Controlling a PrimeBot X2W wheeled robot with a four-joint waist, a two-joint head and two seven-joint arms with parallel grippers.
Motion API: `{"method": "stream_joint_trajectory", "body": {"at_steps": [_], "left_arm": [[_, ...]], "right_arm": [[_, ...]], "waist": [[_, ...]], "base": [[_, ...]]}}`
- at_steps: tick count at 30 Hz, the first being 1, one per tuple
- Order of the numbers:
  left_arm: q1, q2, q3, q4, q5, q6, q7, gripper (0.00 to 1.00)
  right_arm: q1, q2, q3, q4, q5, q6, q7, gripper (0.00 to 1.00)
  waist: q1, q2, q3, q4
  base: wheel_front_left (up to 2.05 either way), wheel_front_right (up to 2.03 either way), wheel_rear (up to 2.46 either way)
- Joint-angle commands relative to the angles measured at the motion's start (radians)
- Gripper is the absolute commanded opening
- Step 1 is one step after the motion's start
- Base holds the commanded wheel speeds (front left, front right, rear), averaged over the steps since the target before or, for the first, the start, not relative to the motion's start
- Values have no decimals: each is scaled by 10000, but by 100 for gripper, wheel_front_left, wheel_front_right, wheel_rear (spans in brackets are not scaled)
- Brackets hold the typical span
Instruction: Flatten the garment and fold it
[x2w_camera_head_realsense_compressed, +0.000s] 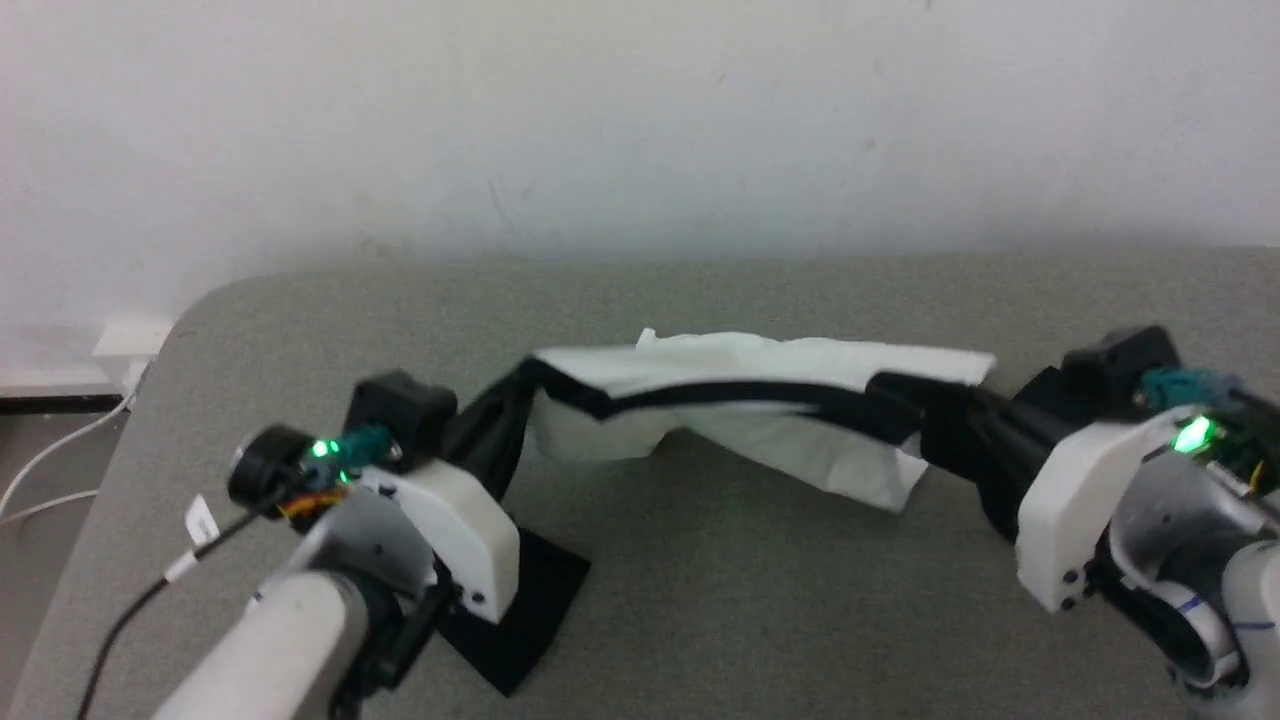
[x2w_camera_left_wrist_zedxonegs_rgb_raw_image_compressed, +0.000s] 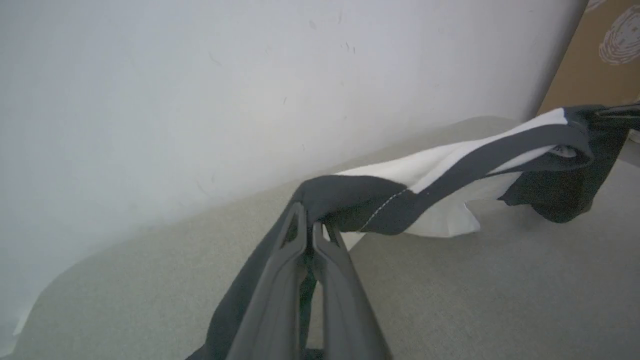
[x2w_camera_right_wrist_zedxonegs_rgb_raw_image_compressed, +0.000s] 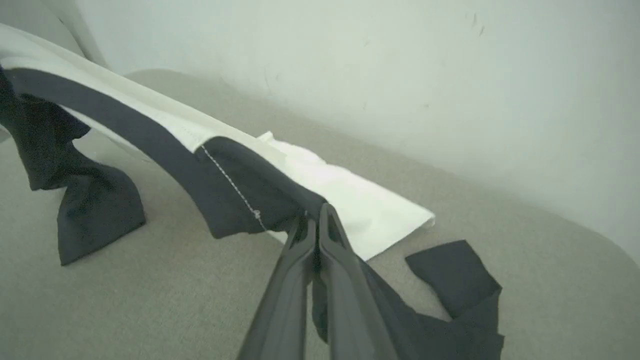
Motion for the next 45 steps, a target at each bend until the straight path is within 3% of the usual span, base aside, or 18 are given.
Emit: {"method": "stream_joint_trajectory", "body": {"at_steps": [1,5,9,18,29,35,45], "left_arm": [[-469,115,234,-184,114,106,-44,0],[-1905,119,737,-301,162,82,60,0],[-3718,-174,1173,486,102,-15,2,0],[-8000,-832,1444,4290,548,-594,-1069,0],[-12123,-840,1574,7988,1415,-814,-2975,0],[-12569,-1140,1497,9540,1308,-1100,-3655,0],[-11079,-1992,1818,11990,304,-1600,-4542,0]], "right_arm": [[-371,-18,-214,-252,-125,50,64,0],[-1524,5,-778,-819,-181,50,411,0],[-3359,115,-1242,-382,-96,50,390,0],[-7784,410,-1435,2506,-280,50,-929,0],[-12414,905,-1200,6510,-1207,50,-4186,0],[-13104,1214,-375,8174,-1352,50,-5220,0],[-12095,1542,848,10593,-660,50,-6119,0]], "waist": [[0,0,-363,-17],[0,0,-318,15],[0,0,180,-7],[0,0,2144,-264],[0,0,4383,-793],[0,0,4904,-721],[0,0,4846,-377]], "base": [[0,0,0],[0,0,0],[0,0,0],[0,0,0],[0,0,0],[0,0,0],[0,0,0]]}}
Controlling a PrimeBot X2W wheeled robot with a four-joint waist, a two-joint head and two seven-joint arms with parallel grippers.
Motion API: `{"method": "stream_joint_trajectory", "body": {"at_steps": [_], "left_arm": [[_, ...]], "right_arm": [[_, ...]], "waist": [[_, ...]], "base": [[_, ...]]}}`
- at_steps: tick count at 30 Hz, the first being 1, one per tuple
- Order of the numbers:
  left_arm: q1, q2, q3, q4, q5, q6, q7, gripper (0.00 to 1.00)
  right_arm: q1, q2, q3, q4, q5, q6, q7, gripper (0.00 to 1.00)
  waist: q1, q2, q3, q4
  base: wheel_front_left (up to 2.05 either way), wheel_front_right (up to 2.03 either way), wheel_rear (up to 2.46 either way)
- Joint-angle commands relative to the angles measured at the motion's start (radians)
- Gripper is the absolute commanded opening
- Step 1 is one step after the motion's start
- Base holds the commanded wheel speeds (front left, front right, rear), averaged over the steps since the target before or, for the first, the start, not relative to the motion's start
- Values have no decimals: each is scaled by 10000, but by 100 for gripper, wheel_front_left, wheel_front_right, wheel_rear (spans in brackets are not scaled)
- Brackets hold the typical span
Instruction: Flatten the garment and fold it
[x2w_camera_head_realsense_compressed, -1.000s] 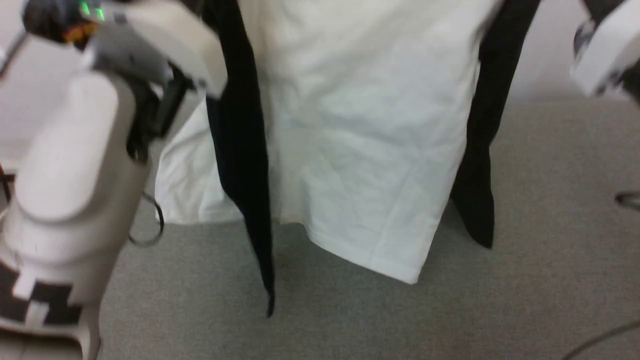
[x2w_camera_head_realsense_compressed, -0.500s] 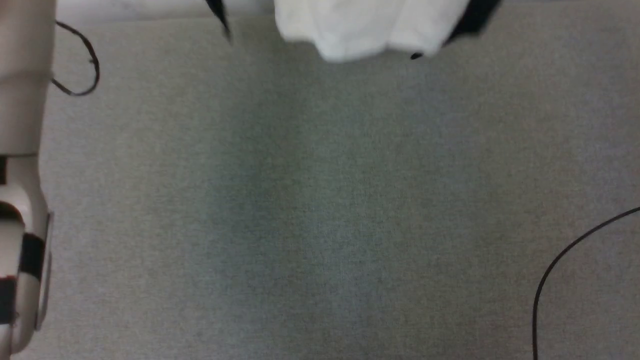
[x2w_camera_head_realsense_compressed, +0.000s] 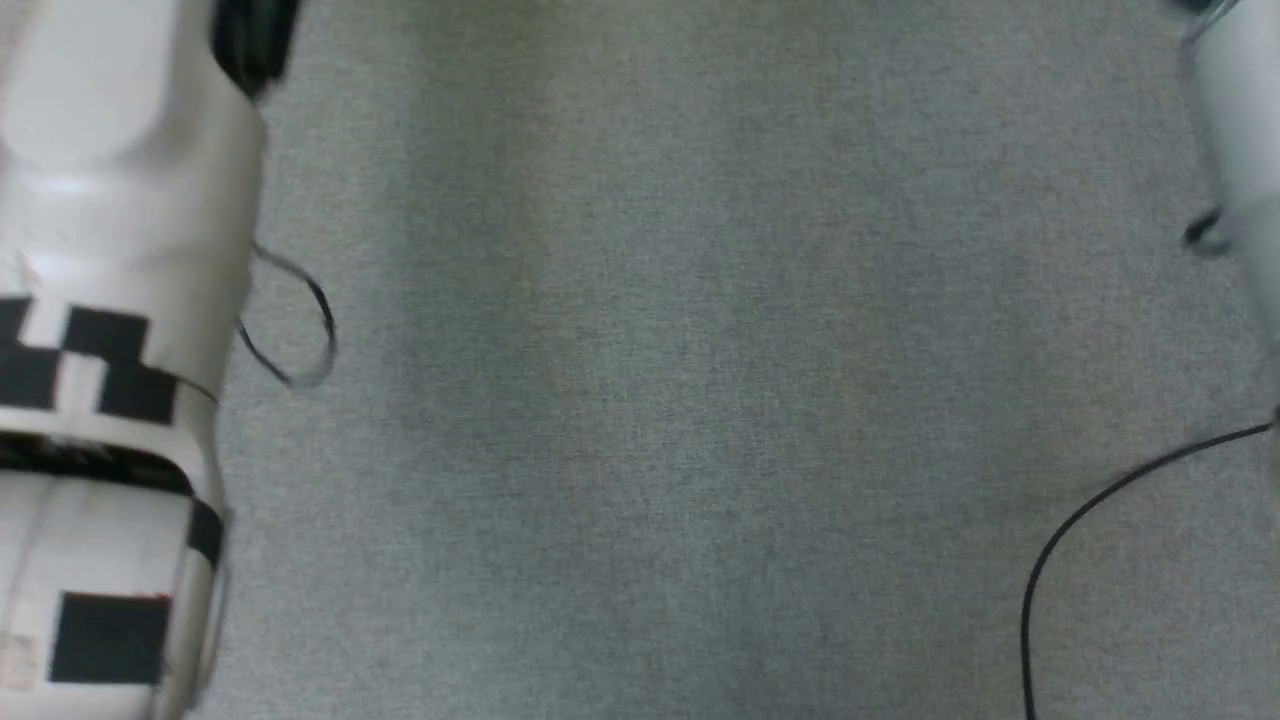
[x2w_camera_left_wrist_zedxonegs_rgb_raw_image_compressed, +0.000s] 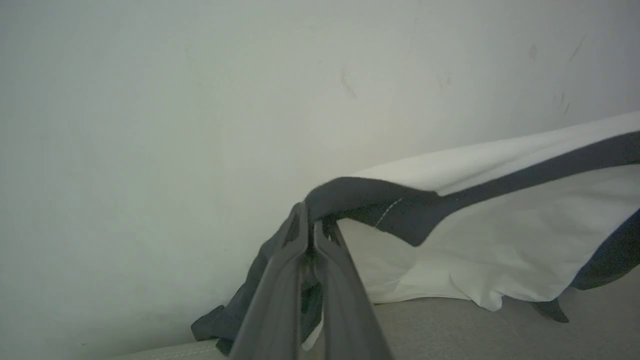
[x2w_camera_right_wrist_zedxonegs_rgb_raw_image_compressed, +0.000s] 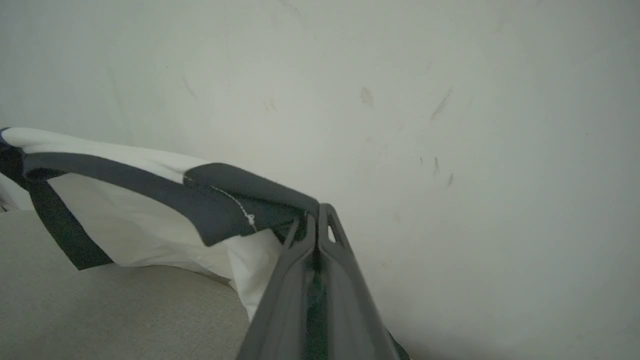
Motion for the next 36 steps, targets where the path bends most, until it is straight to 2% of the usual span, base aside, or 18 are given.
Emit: {"method": "stream_joint_trajectory", "body": {"at_steps": [1,5,9,13,18,20,23,24,25,26,30,33,36], "left_arm": [[405,224,261,413,-221,32,-186,0],[1456,-181,392,1029,-573,-184,-586,0],[3158,-441,514,1134,-860,-427,-872,0],[5245,-641,469,597,-840,-470,-947,0],[7944,-478,499,-1069,-690,-251,-954,0],[8974,-398,441,-1843,-655,-63,-955,0],[10515,-151,453,-3274,-690,441,-651,0],[10515,-151,453,-3274,-690,441,-651,0],[11588,46,475,-4439,-752,858,-167,0],[11588,46,475,-4439,-752,858,-167,0],[13715,446,476,-7101,-860,1767,1038,0],[15206,728,417,-8834,-936,2416,2006,0],[16472,927,288,-10002,-1033,2901,2814,0]], "right_arm": [[362,-223,18,282,216,-170,-214,0],[1550,-159,445,617,741,-170,-668,0],[3401,-134,998,214,1326,-170,-1045,0],[5791,-453,1323,-902,1692,-170,-1114,0],[8860,-906,814,-3128,1796,-170,-681,0],[10122,-1029,257,-4207,1621,-170,-291,0],[11996,-925,-726,-5966,1175,-170,548,0],[11996,-925,-726,-5966,1175,-170,548,0],[13230,-676,-1410,-7138,898,-170,1233,0],[13230,-676,-1410,-7138,898,-170,1233,0],[15349,46,-2559,-9157,242,-170,2444,0],[16509,557,-3188,-10022,-160,-170,3058,0],[17326,869,-3609,-10267,-389,-170,3342,0]], "waist": [[-2,0,-202,128],[-2,0,-814,315],[-2,0,-1794,358],[-2,0,-2750,403],[-2,0,-3746,216],[-2,0,-4034,178],[-2,0,-4470,69],[-2,0,-4470,69],[-2,0,-4653,37],[-2,0,-4653,37],[-2,0,-4870,29],[-2,0,-4959,78],[-2,0,-5078,183]], "base": [[0,0,0],[0,0,0],[0,0,0],[0,0,0],[0,0,0],[0,0,0],[0,0,0],[0,0,0],[0,0,0],[0,0,0],[0,0,0],[0,0,0],[0,0,0]]}}
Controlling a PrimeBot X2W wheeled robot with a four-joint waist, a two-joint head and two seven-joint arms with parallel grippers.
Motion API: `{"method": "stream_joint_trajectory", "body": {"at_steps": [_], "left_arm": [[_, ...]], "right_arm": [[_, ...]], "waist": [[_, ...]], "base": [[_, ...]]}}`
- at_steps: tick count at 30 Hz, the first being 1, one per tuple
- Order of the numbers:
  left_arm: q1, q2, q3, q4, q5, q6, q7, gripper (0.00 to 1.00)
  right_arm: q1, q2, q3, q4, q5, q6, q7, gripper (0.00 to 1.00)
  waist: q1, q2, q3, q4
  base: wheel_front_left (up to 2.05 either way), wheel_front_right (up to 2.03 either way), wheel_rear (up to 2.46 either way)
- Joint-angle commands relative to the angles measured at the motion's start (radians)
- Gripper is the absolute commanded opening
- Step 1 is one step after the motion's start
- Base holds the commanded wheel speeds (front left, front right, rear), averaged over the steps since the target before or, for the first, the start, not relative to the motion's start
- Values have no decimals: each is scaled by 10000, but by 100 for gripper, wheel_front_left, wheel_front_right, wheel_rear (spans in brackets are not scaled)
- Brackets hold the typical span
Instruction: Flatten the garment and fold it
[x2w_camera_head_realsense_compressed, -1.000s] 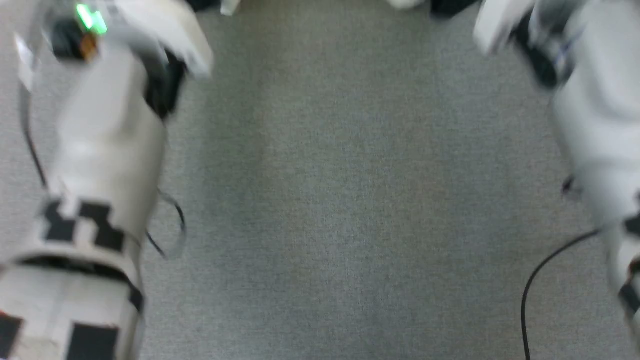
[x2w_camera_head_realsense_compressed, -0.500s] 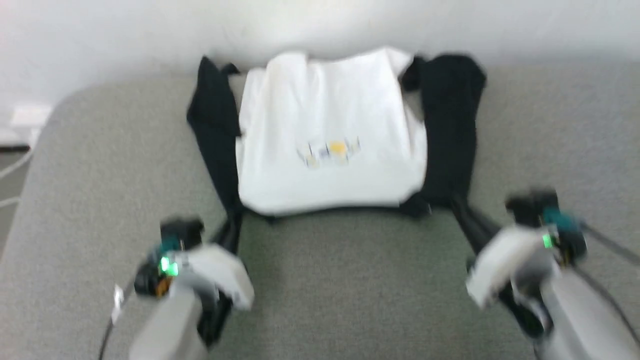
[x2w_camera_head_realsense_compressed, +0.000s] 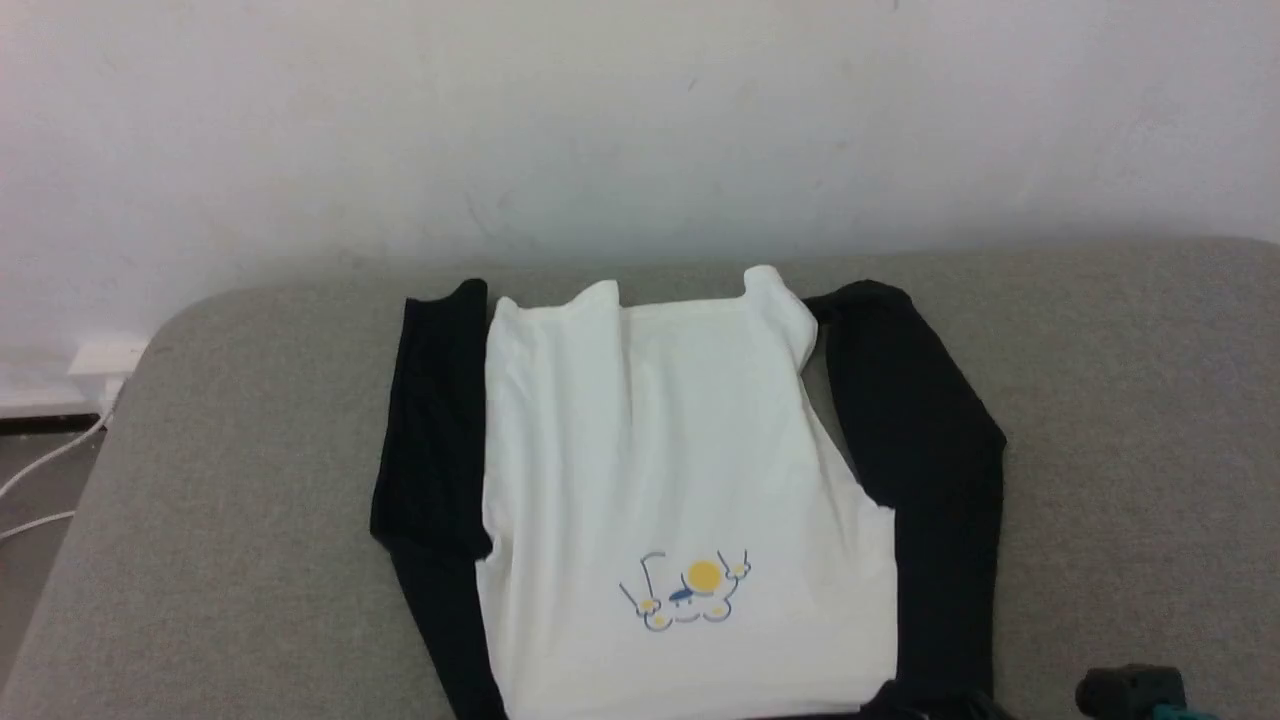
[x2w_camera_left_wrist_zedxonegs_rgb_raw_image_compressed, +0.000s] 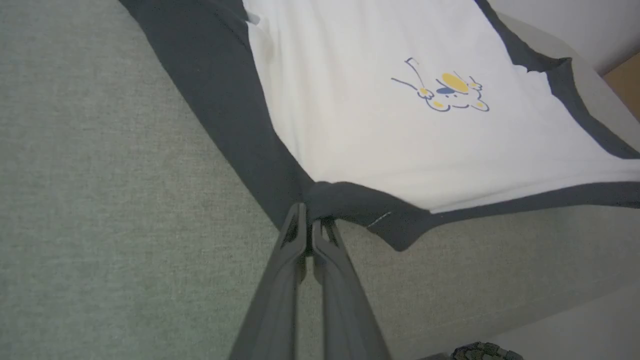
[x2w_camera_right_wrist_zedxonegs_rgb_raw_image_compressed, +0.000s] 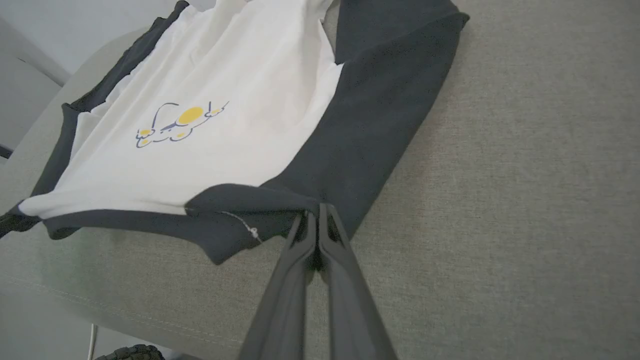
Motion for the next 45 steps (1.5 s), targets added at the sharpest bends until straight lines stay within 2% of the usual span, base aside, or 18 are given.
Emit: {"method": "stream_joint_trajectory", "body": {"at_steps": [1,6,10,11,12,13,14,17,22,27,31,38,45], "left_arm": [[418,489,344,-14,-44,557,169,0],[1559,569,251,-845,-211,1047,793,0],[1464,409,82,-740,-288,899,737,0],[1350,362,30,-620,-287,817,681,0],[1229,292,-2,-495,-314,724,594,8],[1130,199,-9,-365,-403,636,536,34],[1027,156,-25,-248,-446,545,487,100],[720,86,54,-126,-454,386,130,100],[385,136,410,-590,-333,372,-621,100],[-132,274,837,-1202,-196,385,-1220,100],[-970,423,1342,-1125,-177,367,-1619,100],[-3787,637,2043,340,-409,-128,-2056,100],[-7115,1109,2031,2514,-571,-1065,-1535,100]], "right_arm": [[196,-181,-563,-49,-114,-190,-30,0],[970,50,-708,338,-113,-190,5,0],[1047,129,-541,985,-110,-190,-64,0],[1004,139,-433,1145,-69,-190,-111,5],[951,145,-310,1288,-95,-190,-175,35],[896,148,-184,1390,-136,-190,-271,50],[845,152,-69,1445,-74,-190,-398,100],[686,157,165,1310,-49,-190,-1011,100],[352,162,185,488,-87,-190,-2260,100],[38,168,-177,-252,-327,-190,-2664,100],[-335,172,-463,-856,-419,-190,-2747,100],[-1494,174,-522,-1494,-676,-190,-2660,100],[-2713,174,-129,-1700,-1006,-190,-2478,100]], "waist": [[3,0,-116,102],[3,0,-206,318],[3,0,-183,449],[3,0,-177,467],[3,0,-182,476],[3,0,-192,485],[3,0,-207,490],[3,0,-241,485],[3,0,-303,401],[3,0,-285,385],[3,0,21,354],[3,0,1502,71],[3,0,3182,-486]], "base": [[0,0,0],[0,0,0],[0,0,0],[0,0,0],[0,0,0],[0,0,0],[0,0,0],[0,0,0],[0,0,0],[0,0,0],[0,0,0],[0,0,0],[0,0,0]]}}
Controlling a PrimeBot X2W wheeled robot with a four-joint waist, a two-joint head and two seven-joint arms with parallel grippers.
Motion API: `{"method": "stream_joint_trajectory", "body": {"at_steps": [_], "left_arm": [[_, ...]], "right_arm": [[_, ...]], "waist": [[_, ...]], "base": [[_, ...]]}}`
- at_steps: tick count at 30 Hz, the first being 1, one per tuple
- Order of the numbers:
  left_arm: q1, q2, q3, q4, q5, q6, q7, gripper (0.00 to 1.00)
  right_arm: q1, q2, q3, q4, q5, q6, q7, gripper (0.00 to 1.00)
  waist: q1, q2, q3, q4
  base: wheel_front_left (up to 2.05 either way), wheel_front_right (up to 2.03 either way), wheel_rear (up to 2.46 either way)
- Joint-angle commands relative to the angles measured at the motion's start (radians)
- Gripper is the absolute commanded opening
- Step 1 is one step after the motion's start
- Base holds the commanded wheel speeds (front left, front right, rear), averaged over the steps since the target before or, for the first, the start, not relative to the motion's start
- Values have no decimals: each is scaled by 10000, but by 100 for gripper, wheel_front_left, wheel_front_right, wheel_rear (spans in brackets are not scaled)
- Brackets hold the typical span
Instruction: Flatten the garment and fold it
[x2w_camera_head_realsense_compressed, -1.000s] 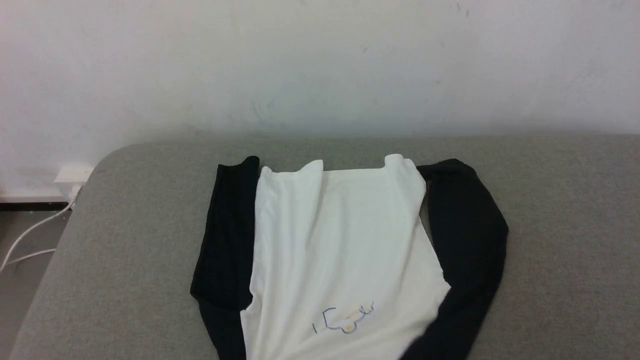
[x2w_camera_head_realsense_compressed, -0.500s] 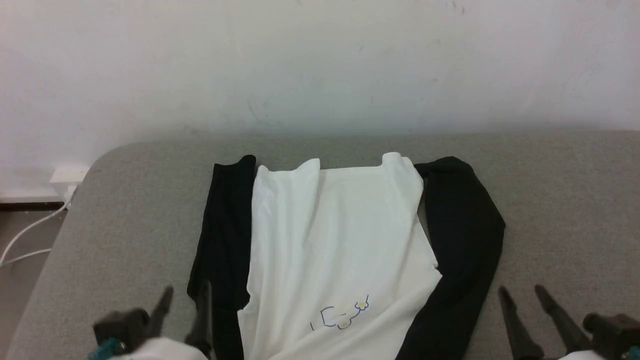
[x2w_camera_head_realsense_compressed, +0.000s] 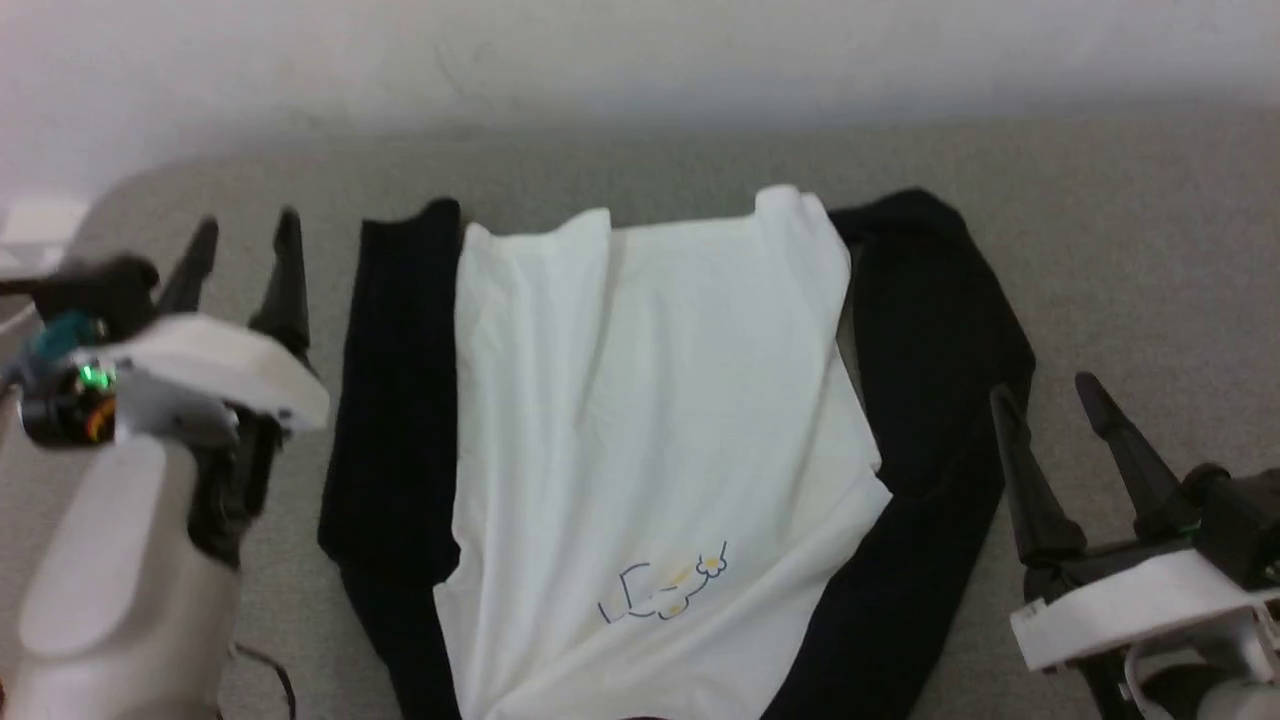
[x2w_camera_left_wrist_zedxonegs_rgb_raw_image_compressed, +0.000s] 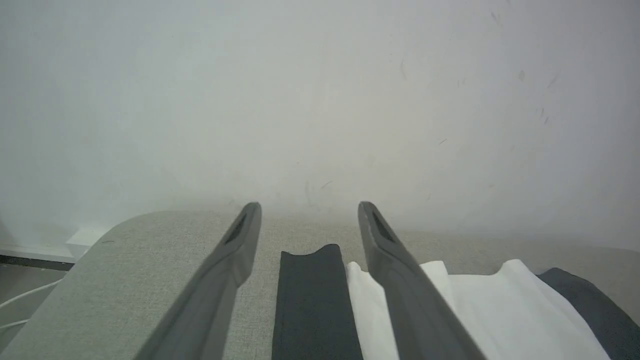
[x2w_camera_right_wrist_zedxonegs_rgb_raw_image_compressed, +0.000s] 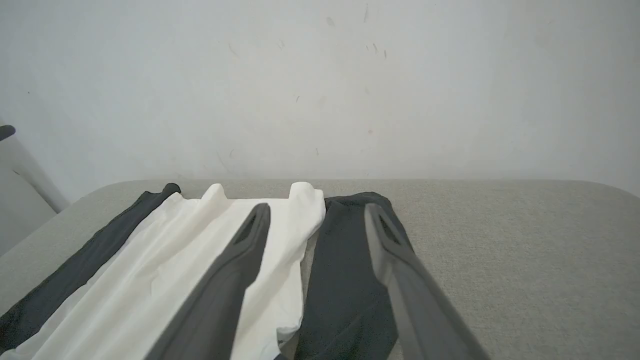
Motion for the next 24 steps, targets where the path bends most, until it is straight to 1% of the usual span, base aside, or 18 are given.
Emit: {"method": "stream_joint_trajectory", "body": {"at_steps": [1,7,10,13,17,19,24], "left_arm": [[-674,129,-98,462,-51,-229,202,100],[-2991,645,-462,2582,-214,-1169,1649,100],[-3844,990,-575,3505,-403,-1565,2720,100],[-4457,1391,-725,4250,-576,-1837,3966,100],[-4875,1800,-808,4983,-892,-2029,5369,100],[-4952,1948,-805,5232,-1026,-2057,5868,100],[-4926,2074,-779,5507,-1280,-2092,6496,100]], "right_arm": [[-330,-2,91,-8,-86,-19,4,100],[-1019,-2,463,70,-132,-19,-59,100],[-1213,-2,653,125,-113,-19,-98,100],[-1347,-1,840,187,-60,-19,-115,100],[-1468,-1,1020,288,41,-19,-207,100],[-1491,-1,1058,334,88,-19,-249,100],[-1518,-1,1079,420,168,-19,-323,100]], "waist": [[-4,0,1423,-631],[-4,0,2288,-1165],[-4,0,2627,-1444],[-4,0,2950,-1723],[-4,0,3281,-2033],[-4,0,3416,-2145],[-4,0,3574,-2303]], "base": [[0,0,0],[0,0,0],[0,0,0],[0,0,0],[0,0,0],[0,0,0],[0,0,0]]}}
